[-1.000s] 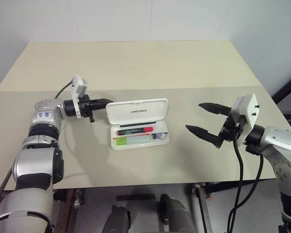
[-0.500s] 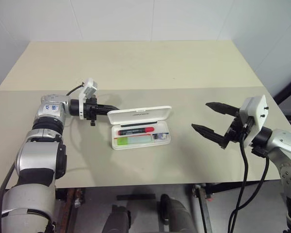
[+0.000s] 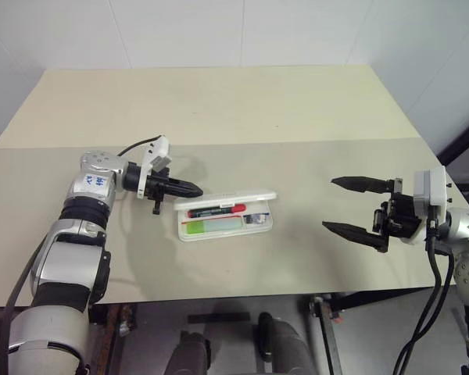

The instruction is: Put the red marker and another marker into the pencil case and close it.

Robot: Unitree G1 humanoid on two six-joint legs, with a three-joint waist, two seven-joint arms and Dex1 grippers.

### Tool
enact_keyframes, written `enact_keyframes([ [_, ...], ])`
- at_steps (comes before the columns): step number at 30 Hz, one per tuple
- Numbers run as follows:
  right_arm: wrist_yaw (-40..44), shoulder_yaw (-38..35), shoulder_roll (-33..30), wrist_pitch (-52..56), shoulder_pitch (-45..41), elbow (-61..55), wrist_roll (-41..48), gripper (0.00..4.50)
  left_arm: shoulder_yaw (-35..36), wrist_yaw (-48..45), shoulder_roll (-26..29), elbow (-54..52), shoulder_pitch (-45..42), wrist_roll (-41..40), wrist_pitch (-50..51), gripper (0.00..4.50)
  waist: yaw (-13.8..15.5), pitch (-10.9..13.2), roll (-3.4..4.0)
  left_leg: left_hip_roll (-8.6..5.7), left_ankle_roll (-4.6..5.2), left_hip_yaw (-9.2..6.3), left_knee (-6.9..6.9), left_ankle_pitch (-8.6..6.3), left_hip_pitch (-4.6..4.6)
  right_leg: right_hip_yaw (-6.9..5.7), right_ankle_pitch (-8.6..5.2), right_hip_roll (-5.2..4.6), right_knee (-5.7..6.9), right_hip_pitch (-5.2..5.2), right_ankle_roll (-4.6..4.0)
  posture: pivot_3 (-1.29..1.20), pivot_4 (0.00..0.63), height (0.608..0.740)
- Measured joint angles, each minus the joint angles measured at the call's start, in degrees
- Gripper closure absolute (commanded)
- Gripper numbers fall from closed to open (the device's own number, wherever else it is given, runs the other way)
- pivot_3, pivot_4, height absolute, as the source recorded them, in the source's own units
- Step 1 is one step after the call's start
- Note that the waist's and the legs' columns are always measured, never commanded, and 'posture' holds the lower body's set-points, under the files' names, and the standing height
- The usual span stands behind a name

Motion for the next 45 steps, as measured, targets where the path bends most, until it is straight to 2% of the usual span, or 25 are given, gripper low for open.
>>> enact_keyframes([
  [3, 5.0, 2.5, -0.4, -5.1, -4.3, 8.2, -2.7, 0.00, -1.1, 0.0, 0.2, -3.2, 1.9, -0.1, 2.0, 4.45, 0.0, 0.0, 0.00, 0.00, 0.00, 0.03, 0.01, 0.00, 0.02, 0.03, 0.00, 0.00, 0.03, 0.00, 0.00, 0.00, 0.150, 0.740],
  [7, 7.4, 5.2, -0.4, -8.6, -9.0, 14.9, -5.2, 0.00, -2.2, 0.0, 0.1, -7.8, 4.4, -0.1, 4.5, 4.45, 0.0, 0.0, 0.01, 0.00, -0.01, 0.04, 0.01, 0.00, 0.00, 0.04, 0.00, 0.00, 0.02, -0.01, 0.00, 0.00, 0.150, 0.740],
  [22, 6.1, 7.5, 0.5, -9.6, -8.9, 14.1, -6.2, 0.00, -5.9, 0.5, 0.4, -18.5, 7.8, 3.5, 8.6, 4.45, 0.2, 0.0, 0.04, -0.02, -0.02, 0.12, 0.02, 0.01, 0.17, 0.16, -0.01, 0.00, 0.16, 0.04, -0.01, 0.00, 0.150, 0.740],
  [31, 4.9, 7.5, 0.5, -9.6, -7.9, 13.6, -6.2, 0.00, -6.5, 1.5, 0.4, -18.1, 7.5, 5.6, 5.8, 4.45, 0.0, -0.1, 0.12, -0.01, 0.00, 0.16, 0.02, 0.01, 0.71, 0.21, -0.03, 0.00, 0.07, 0.90, -0.02, 0.00, 0.150, 0.740],
  [34, 4.5, 7.4, 0.5, -9.6, -7.8, 13.5, -6.2, 0.00, -5.0, 3.8, -1.0, -19.4, 8.3, 5.1, 7.7, 4.45, 0.1, -0.1, 0.11, -0.02, 0.00, 0.14, 0.02, 0.01, 0.96, 0.26, -0.02, 0.00, 0.07, 0.93, -0.01, 0.00, 0.150, 0.740],
  [38, 3.8, 7.2, 0.5, -9.6, -7.2, 12.8, -6.1, 0.00, -1.0, 5.2, -1.7, -24.6, 9.4, -1.2, 24.3, 4.45, 0.0, 0.0, 0.05, -0.02, 0.02, 0.06, 0.02, 0.01, 0.78, 0.21, -0.02, 0.02, 0.09, 0.77, 0.01, 0.00, 0.150, 0.740],
  [43, 2.6, 6.9, 0.5, -9.1, -6.9, 12.6, -6.0, 0.00, 8.7, 12.0, -2.7, -40.7, 17.4, -8.3, 24.5, 4.45, -0.3, 0.0, 0.06, -0.01, -0.06, 0.14, 0.02, 0.01, 0.17, 0.36, -0.02, -0.01, 0.18, -0.04, 0.03, 0.00, 0.150, 0.740],
  [45, 2.0, 6.9, 0.5, -8.6, -7.0, 12.7, -6.0, 0.00, 11.7, 16.0, -3.0, -44.5, 20.0, -10.8, 27.5, 4.45, -0.2, 0.0, 0.06, 0.00, -0.05, 0.14, 0.01, 0.01, 0.16, 0.33, -0.03, 0.00, 0.21, -0.07, 0.01, 0.00, 0.150, 0.740],
])
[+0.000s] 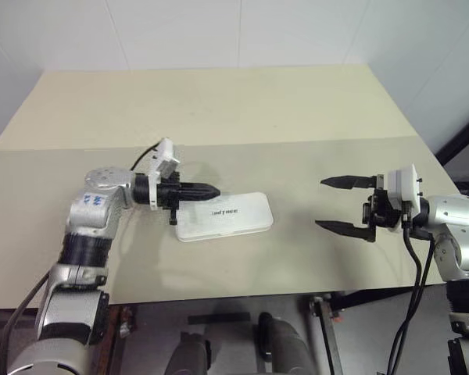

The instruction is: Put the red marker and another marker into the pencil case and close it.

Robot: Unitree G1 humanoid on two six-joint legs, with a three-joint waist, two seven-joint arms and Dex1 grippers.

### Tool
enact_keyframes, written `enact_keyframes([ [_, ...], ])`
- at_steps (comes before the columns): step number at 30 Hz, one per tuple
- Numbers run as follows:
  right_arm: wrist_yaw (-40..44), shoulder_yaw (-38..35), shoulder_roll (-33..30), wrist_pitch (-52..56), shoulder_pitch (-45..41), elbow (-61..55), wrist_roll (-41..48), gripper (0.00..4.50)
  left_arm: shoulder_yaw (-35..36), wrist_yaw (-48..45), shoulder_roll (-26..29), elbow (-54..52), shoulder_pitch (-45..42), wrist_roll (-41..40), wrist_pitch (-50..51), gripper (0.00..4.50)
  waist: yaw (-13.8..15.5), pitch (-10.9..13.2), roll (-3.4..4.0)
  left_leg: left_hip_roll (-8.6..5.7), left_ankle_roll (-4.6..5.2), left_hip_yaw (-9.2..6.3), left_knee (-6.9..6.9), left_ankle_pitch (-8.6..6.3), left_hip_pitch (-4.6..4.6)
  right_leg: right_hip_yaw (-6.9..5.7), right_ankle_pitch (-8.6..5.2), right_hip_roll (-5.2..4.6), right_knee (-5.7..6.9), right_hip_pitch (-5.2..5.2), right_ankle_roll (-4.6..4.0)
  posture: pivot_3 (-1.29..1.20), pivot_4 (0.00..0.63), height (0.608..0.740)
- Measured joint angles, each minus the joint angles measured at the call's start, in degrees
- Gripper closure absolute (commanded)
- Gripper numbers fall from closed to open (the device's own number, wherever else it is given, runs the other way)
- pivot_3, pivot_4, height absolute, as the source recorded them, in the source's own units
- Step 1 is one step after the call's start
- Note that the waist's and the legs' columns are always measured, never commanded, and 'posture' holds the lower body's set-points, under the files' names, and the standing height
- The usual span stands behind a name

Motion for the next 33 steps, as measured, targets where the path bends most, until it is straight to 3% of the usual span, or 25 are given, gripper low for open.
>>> enact_keyframes([
  [2, -0.4, 0.0, 0.1, 0.2, -0.4, 0.1, 0.0, 0.00, 3.6, 4.4, -0.4, -4.2, 2.7, -3.0, 3.1, 4.45, 0.2, 0.0, 0.00, -0.01, -0.01, 0.00, 0.00, 0.01, 0.01, 0.01, 0.00, 0.00, 0.01, 0.01, 0.00, 0.00, 0.150, 0.740],
  [5, -0.6, 0.3, 0.6, 0.2, -2.4, 1.2, -0.3, 0.00, 7.5, 9.7, -1.6, -9.4, 5.4, -6.8, 5.5, 3.82, 0.2, 0.0, 0.00, -0.04, -0.06, 0.07, 0.01, 0.04, 0.08, 0.09, 0.04, -0.01, 0.01, 0.06, 0.04, 0.00, 0.150, 0.740],
  [10, -0.7, 0.6, 1.6, 0.0, -5.7, 3.3, -0.8, 0.00, 14.1, 21.6, -5.4, -11.0, 6.8, -9.1, 5.1, 2.15, 0.3, 0.0, -0.01, -0.04, -0.17, 0.01, 0.01, 0.09, 0.08, 0.06, 0.06, 0.00, 0.01, 0.07, 0.03, 0.00, 0.150, 0.740],
  [16, 0.5, 0.9, 2.3, -0.3, -6.2, 5.4, -1.3, 0.00, 18.2, 27.2, -7.0, -17.5, 13.3, -11.0, -0.3, 0.06, 0.3, 0.0, -0.01, -0.04, -0.24, 0.10, -0.02, 0.04, 0.05, 0.10, 0.07, -0.01, -0.16, 0.07, 0.05, 0.00, 0.150, 0.740],
  [23, 2.0, 2.0, 3.1, -1.5, -12.3, 10.6, -2.6, 0.00, 18.7, 30.1, -7.0, -18.6, 14.4, -12.5, -3.2, 0.02, 0.2, 0.0, -0.02, -0.03, -0.27, 0.16, -0.01, 0.09, 0.08, 0.12, 0.17, 0.01, -0.17, 0.07, 0.05, 0.00, 0.150, 0.740],
  [33, 1.8, 2.3, 3.4, 0.4, -8.1, 8.0, -2.3, 0.00, 13.6, 27.3, -2.1, -18.2, 19.9, -11.2, -2.9, 0.02, 0.2, 0.0, -0.01, -0.02, -0.21, 0.22, -0.06, 0.04, 0.01, 0.15, 0.18, 0.02, -0.31, 0.06, 0.07, 0.00, 0.150, 0.740],
])
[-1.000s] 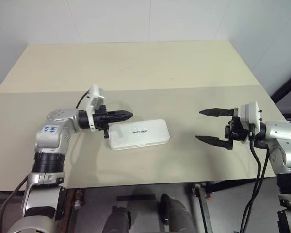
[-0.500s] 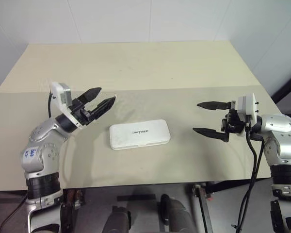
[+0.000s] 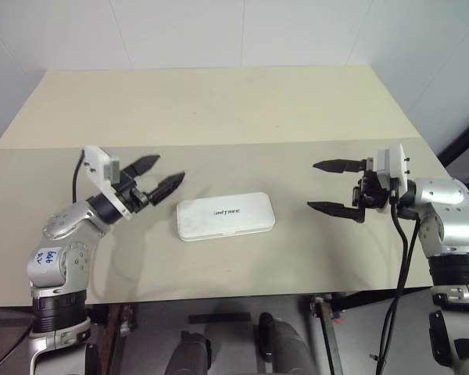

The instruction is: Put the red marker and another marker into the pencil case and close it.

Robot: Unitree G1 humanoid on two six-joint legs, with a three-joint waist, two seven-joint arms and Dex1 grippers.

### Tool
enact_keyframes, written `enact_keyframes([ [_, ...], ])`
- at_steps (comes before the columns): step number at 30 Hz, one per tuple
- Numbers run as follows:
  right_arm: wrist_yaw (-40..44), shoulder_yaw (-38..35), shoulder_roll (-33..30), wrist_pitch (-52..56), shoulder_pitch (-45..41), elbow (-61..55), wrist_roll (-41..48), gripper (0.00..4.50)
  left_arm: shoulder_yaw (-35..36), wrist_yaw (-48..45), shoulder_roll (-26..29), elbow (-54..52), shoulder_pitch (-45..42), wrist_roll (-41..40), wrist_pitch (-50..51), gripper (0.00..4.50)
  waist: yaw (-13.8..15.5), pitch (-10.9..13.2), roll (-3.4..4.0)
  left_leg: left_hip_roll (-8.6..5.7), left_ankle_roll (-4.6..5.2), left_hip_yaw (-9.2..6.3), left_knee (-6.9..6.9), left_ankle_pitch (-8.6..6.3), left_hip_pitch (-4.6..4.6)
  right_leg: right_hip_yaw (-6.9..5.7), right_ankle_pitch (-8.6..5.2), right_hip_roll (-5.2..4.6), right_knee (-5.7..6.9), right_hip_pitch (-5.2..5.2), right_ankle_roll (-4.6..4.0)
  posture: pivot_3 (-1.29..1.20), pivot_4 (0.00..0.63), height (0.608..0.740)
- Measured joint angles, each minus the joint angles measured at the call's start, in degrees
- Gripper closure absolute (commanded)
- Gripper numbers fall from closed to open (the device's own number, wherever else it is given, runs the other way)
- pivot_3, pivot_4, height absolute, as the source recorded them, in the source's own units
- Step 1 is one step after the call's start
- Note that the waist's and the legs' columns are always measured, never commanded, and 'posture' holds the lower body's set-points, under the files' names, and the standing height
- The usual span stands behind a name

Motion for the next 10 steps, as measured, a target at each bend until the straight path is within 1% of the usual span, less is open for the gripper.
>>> enact_keyframes([
  [2, -0.8, -0.2, 0.0, 1.4, 1.3, -2.7, 0.9, 0.00, -0.1, -2.1, 0.5, 0.0, 0.0, -0.9, -0.4, 0.02, 0.0, 0.0, 0.00, 0.00, 0.00, 0.01, 0.00, 0.00, 0.03, 0.01, 0.00, 0.00, 0.02, 0.00, 0.00, 0.00, 0.150, 0.740],
  [6, -2.5, -2.4, -0.5, 2.4, 4.5, -6.3, 2.1, 0.00, 1.1, -5.5, 3.6, -0.3, 2.4, -1.1, -4.9, 0.02, 0.0, 0.0, 0.00, 0.02, 0.00, 0.00, -0.01, 0.00, 0.04, 0.00, -0.02, 0.00, 0.03, 0.00, -0.03, 0.00, 0.150, 0.740],
  [10, -4.8, -2.7, -0.5, 3.4, 7.5, -9.3, 2.7, 0.00, 2.9, -7.3, 7.1, 0.0, 3.0, -1.1, -7.5, 0.02, -0.1, 0.0, 0.00, 0.02, 0.01, 0.06, 0.00, 0.00, 0.07, 0.01, -0.02, 0.00, 0.06, 0.00, -0.03, 0.00, 0.150, 0.740],
])
